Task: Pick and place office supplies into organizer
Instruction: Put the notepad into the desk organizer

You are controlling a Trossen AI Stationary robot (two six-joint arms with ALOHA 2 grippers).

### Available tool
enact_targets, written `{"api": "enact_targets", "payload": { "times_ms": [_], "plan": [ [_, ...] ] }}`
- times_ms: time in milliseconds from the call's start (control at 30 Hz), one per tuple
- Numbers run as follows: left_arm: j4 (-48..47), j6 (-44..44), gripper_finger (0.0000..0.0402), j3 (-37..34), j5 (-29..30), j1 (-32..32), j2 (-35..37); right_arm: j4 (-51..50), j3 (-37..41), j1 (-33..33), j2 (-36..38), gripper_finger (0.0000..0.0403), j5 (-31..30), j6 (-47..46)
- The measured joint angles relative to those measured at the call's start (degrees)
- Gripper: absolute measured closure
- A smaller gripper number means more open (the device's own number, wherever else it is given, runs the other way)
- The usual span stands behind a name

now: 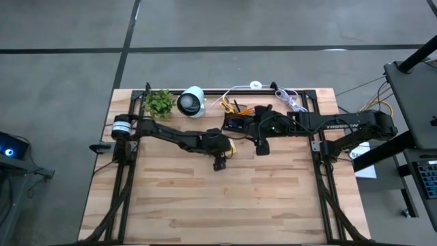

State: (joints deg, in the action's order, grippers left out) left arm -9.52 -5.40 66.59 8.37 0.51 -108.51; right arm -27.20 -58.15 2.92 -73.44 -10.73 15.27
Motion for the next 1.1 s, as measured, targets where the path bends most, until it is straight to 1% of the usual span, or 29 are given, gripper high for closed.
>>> {"api": "enact_targets", "payload": {
  "times_ms": [233,567,667,767,867,967,1100],
  "plan": [
    [0.6,-1.4,0.0149,0.1,4.1,0.4,-0.3,0.0,0.0,0.2,0.0,0.0172,0.0,-0.2],
    [0.6,0.2,0.0149,-0.1,4.1,0.7,-1.5,0.1,0.0,0.2,0.1,0.0172,0.0,-0.2],
    [1.0,-0.1,0.0158,0.0,4.0,0.7,-2.9,0.1,0.0,0.2,0.1,0.0172,0.0,-0.3],
    [2.0,-0.2,0.0187,0.1,3.9,0.7,-3.5,0.1,-0.2,0.1,0.1,0.0172,0.0,-0.3],
    [1.9,-0.2,0.0229,0.1,3.7,0.7,-3.4,0.2,-0.2,0.1,0.1,0.0172,0.0,-0.3],
    [1.8,-0.2,0.0283,0.1,2.2,0.9,-3.4,0.2,-0.2,0.1,0.2,0.0172,0.0,-1.0],
    [2.0,-0.2,0.0369,0.0,-1.7,1.4,-3.6,0.1,-0.2,0.1,0.2,0.0172,0.1,-2.9]
  ]
}}
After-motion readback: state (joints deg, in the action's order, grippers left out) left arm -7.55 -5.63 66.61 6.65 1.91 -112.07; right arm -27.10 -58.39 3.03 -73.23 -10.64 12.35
